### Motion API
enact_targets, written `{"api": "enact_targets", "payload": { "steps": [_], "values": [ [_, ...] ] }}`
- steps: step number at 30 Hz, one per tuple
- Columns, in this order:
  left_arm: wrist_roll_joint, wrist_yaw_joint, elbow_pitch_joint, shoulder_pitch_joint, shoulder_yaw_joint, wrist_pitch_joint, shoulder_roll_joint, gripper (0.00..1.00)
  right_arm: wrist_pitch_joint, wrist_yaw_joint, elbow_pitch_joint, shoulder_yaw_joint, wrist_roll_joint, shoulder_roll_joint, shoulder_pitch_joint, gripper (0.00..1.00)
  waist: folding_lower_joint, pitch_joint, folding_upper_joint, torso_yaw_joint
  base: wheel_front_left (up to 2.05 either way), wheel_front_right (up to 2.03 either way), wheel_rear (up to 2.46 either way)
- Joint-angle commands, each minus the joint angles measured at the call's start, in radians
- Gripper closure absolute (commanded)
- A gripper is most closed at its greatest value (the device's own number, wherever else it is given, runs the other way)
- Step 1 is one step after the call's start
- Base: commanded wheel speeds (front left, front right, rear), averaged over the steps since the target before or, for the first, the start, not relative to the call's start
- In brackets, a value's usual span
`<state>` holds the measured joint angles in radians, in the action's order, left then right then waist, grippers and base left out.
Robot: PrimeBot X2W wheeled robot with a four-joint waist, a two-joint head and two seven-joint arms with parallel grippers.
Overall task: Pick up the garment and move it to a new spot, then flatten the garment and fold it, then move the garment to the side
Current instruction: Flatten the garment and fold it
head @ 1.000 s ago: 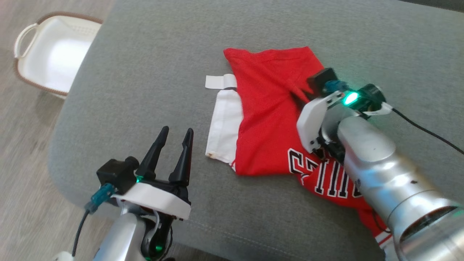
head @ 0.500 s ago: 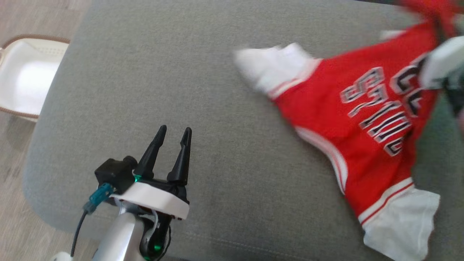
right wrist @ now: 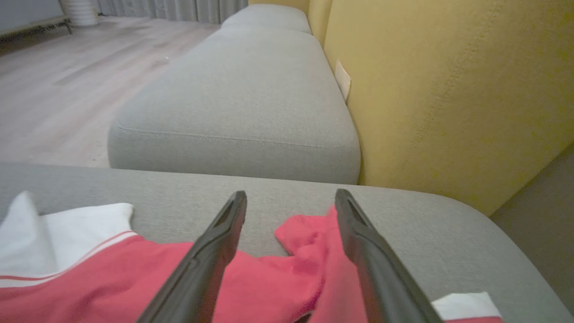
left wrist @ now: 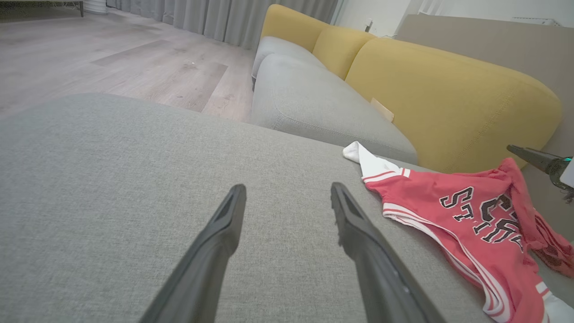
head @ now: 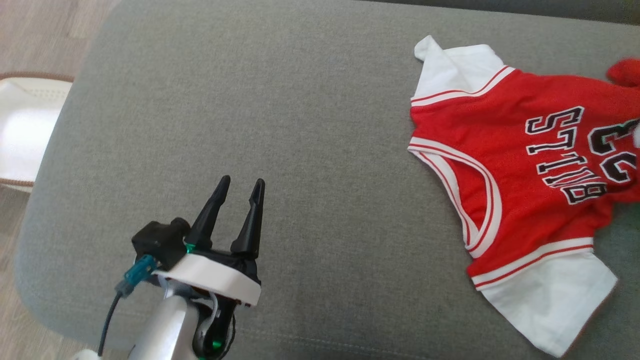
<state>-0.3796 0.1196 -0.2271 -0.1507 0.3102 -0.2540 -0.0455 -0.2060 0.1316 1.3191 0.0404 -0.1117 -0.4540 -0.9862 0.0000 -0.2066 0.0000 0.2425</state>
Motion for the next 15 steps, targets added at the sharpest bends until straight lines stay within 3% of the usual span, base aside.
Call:
{"api": "enact_targets", "payload": {
  "steps": [1,9,15],
  "values": [
    [0.012,0.001,0.031,-0.011,-0.038,-0.008,-0.005,0.00,-0.025,-0.001,-0.030,-0.006,0.024,0.023,-0.005,0.00,0.0000,0.014,0.0000,-0.011,0.00,0.00,0.00],
    [0.020,0.000,0.032,0.002,-0.055,-0.008,-0.005,0.00,-0.054,-0.001,-0.135,-0.053,0.074,0.139,0.049,0.00,0.0000,0.063,0.0000,-0.057,0.00,0.00,0.00],
    [0.016,-0.006,0.038,0.020,-0.077,-0.008,-0.005,0.00,-0.055,-0.001,-0.390,-0.036,0.030,0.271,0.217,0.00,0.0000,0.113,0.0000,-0.117,0.00,0.00,0.00]
  ]
}}
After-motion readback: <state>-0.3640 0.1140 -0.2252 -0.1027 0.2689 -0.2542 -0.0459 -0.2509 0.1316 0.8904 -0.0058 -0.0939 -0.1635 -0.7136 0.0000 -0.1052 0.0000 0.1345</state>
